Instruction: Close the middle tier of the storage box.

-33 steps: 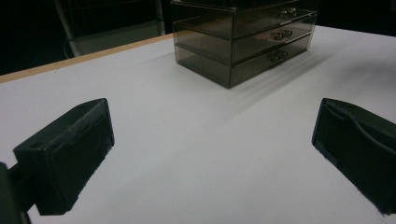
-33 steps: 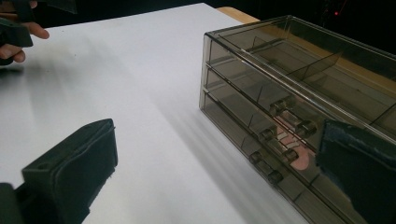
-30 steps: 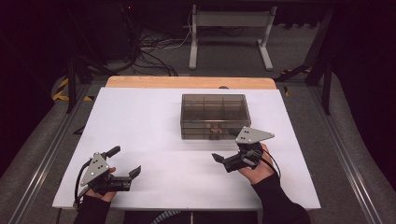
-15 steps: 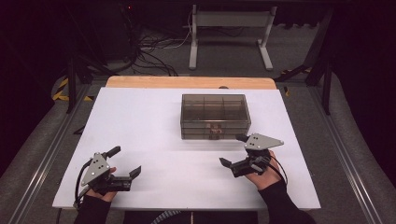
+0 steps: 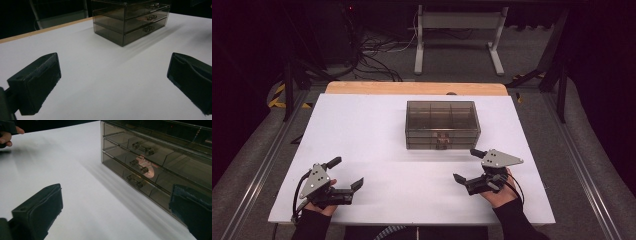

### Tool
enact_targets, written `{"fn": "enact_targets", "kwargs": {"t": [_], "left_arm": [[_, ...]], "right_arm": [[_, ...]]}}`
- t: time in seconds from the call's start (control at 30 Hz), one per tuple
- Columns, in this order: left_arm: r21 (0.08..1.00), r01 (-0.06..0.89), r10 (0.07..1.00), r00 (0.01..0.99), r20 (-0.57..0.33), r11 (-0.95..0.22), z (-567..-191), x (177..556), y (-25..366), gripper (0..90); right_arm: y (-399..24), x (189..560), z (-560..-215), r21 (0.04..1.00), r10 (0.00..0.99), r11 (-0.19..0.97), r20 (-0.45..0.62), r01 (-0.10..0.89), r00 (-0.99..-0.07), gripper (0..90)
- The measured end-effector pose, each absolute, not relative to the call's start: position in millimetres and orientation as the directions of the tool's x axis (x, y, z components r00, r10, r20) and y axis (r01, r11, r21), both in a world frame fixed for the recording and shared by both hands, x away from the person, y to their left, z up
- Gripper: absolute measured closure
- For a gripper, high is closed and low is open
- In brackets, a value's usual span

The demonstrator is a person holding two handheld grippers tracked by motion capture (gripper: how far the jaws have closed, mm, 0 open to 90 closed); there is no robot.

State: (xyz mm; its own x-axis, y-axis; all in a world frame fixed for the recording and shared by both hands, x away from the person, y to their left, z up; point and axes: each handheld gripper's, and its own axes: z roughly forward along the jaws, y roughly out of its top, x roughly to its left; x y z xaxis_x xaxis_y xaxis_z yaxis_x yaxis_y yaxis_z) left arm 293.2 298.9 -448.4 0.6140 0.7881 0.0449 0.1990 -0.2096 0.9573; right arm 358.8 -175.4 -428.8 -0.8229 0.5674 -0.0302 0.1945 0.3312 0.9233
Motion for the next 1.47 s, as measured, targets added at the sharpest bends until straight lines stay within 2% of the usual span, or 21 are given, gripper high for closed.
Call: {"fn": "enact_targets", "kwargs": {"t": [0.57, 0.8, 1.47], "left_arm": [[0.956, 0.204, 0.79, 0.611, 0.046, -0.213, -449.7, 294.5, 299.0, 0.0], [0.956, 0.205, 0.792, 0.609, 0.044, -0.211, -450.4, 294.6, 298.0, 0.0], [0.958, 0.215, 0.79, 0.612, 0.021, -0.192, -450.8, 295.4, 299.7, 0.0]], "right_arm": [[-205.7, 348.7, -455.4, 0.932, 0.596, 0.301, -0.017, 0.204, -0.803, 0.0], [-218.4, 345.4, -460.0, 0.944, 0.618, 0.248, 0.019, 0.217, -0.786, 0.0], [-214.7, 345.4, -461.0, 0.94, 0.619, 0.27, -0.004, 0.208, -0.786, 0.0]]}}
